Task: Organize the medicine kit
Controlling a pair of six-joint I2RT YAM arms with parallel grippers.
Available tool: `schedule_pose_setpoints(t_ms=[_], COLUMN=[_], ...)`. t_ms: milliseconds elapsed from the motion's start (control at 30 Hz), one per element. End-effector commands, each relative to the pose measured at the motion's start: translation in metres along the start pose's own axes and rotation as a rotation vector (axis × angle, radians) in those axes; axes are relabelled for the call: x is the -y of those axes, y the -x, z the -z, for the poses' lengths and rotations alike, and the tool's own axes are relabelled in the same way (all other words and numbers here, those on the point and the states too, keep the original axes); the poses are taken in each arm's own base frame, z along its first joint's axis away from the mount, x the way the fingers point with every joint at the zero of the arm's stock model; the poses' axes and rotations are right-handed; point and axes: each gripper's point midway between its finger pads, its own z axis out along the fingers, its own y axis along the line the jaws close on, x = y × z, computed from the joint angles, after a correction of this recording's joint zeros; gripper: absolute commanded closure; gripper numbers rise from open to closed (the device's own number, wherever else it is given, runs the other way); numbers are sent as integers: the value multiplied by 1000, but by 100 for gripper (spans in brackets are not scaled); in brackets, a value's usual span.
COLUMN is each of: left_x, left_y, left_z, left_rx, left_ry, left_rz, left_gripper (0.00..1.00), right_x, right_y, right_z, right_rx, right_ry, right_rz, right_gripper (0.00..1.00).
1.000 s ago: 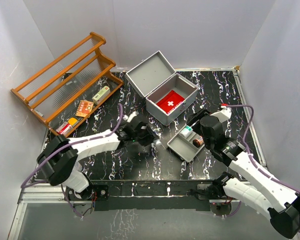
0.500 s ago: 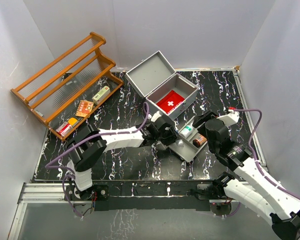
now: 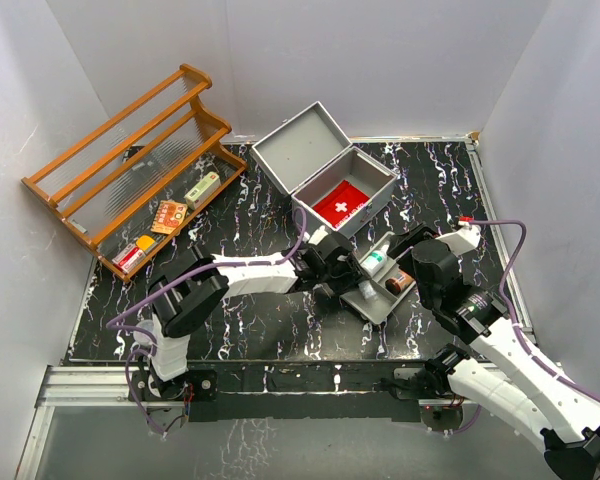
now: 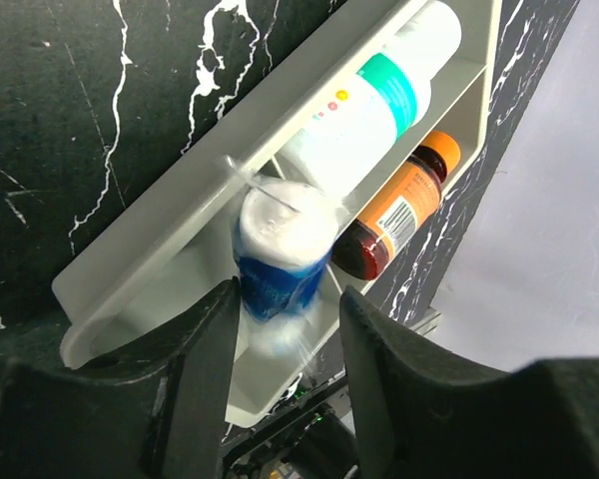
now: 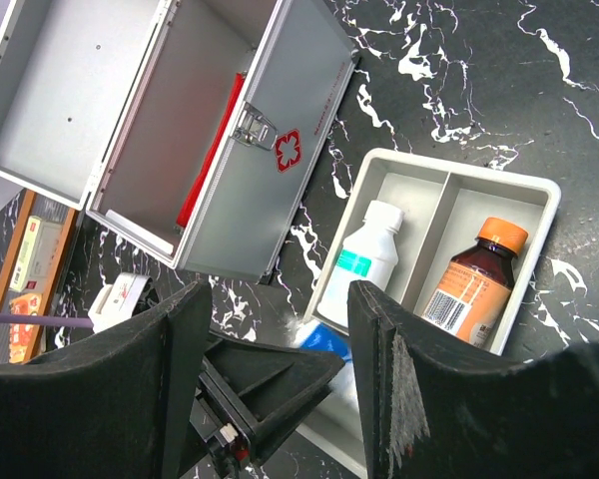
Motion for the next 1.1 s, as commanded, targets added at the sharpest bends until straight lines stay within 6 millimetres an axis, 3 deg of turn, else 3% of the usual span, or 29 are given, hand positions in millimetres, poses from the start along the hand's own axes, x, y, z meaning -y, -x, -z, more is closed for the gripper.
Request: schedule_pose_setpoints(t_ms=[0, 233, 500, 667, 700, 767, 800, 900, 1067], left_x=[15, 24, 14, 3, -1, -14, -18, -34, -49], left_y=[2, 5, 20, 33, 37, 48, 52, 69, 109], left_z=[4, 18, 54, 78, 82, 92, 96, 111, 140], left_rx=[2, 9, 77, 119, 127, 159, 166, 173, 187], left_ry=[-13, -25, -8, 11, 26, 78, 89, 119, 102], left_rz=[-3, -30, -135, -273, -318, -404, -439, -513, -575], left_gripper=[53, 35, 30, 29, 30, 30, 30, 30, 31], right_x=[-12, -11, -6, 4, 9, 24, 32, 43, 44], right_y=[17, 18, 11, -12, -18, -32, -37, -48, -71], right_z=[3, 3, 1, -6, -7, -11, -12, -17, -27], right_rx=[43, 48, 25, -58, -80, -122, -133, -175, -267], right_ry=[20, 15, -10, -58, -83, -161, -205, -262, -283], right_rz=[-33, -26, 4, 53, 61, 90, 101, 131, 152], right_gripper=[45, 45, 45, 47, 49, 67, 71, 74, 77])
